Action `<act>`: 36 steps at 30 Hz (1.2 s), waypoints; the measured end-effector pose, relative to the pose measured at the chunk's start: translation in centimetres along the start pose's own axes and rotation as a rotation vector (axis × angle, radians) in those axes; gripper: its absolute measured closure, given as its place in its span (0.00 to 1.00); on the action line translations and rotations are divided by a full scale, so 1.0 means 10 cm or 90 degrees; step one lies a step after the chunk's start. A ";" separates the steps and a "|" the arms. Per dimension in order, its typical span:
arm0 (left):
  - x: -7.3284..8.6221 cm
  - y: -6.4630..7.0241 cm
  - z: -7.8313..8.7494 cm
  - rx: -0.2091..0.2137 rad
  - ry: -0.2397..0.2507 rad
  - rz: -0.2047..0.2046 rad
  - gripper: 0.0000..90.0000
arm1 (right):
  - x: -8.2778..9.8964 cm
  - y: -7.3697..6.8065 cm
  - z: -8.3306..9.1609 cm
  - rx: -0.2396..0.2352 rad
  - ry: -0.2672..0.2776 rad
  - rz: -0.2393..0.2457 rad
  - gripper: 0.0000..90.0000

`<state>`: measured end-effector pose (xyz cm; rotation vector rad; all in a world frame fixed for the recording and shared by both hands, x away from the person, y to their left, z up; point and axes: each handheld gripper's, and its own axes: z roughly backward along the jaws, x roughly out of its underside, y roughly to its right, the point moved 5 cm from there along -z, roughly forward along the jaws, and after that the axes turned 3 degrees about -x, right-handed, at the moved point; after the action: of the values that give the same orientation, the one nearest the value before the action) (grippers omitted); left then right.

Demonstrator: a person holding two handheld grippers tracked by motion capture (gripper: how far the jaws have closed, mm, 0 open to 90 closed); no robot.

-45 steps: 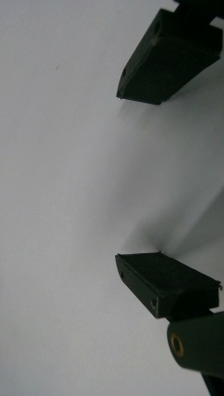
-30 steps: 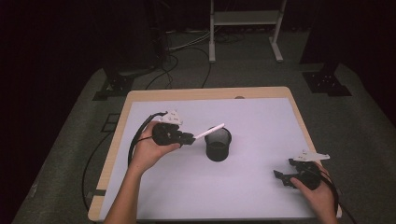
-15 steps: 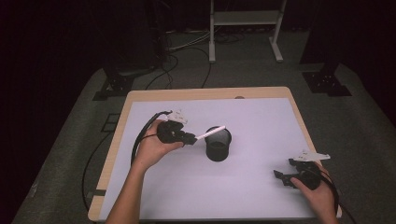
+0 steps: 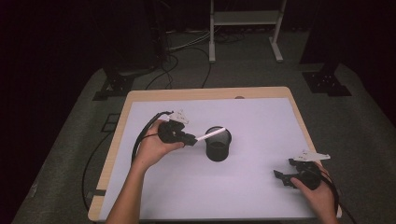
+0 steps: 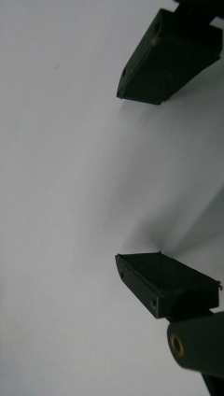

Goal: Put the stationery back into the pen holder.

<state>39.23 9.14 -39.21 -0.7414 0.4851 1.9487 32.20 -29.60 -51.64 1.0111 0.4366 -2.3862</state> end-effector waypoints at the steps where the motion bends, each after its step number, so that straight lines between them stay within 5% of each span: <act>1: 0.00 0.00 0.00 0.000 -0.001 0.000 0.87 | 0.00 0.00 0.00 0.000 0.000 0.000 0.17; 36: -0.23 -0.02 -0.03 -0.004 0.038 -0.013 0.87 | 0.00 0.00 0.00 0.000 0.002 0.001 0.17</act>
<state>40.29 7.54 -37.89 -0.8074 0.5060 1.9147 32.25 -29.63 -51.65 1.0149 0.4378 -2.3836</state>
